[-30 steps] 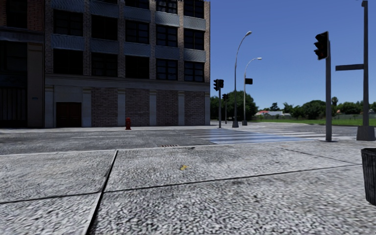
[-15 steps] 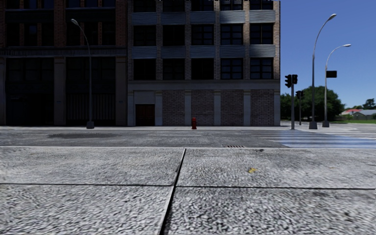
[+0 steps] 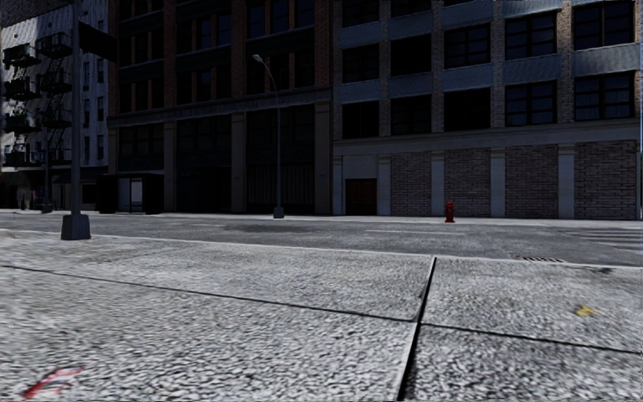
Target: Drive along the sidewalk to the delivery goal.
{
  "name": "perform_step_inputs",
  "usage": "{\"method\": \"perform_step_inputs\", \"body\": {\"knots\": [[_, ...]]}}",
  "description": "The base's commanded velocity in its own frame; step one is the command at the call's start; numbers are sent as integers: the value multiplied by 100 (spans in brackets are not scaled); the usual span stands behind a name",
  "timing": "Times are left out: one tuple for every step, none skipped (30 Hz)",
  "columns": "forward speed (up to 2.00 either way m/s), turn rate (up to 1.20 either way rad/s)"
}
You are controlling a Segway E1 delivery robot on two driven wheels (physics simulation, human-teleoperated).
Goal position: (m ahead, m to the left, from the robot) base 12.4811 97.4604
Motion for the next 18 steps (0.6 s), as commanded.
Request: {"method": "perform_step_inputs", "body": {"knots": [[0,80],[0,80],[0,80],[0,80],[0,80],[0,80],[0,80],[0,80],[0,80],[0,80],[0,80],[0,80],[0,80],[0,80],[0,80],[0,80],[0,80],[0,80]]}}
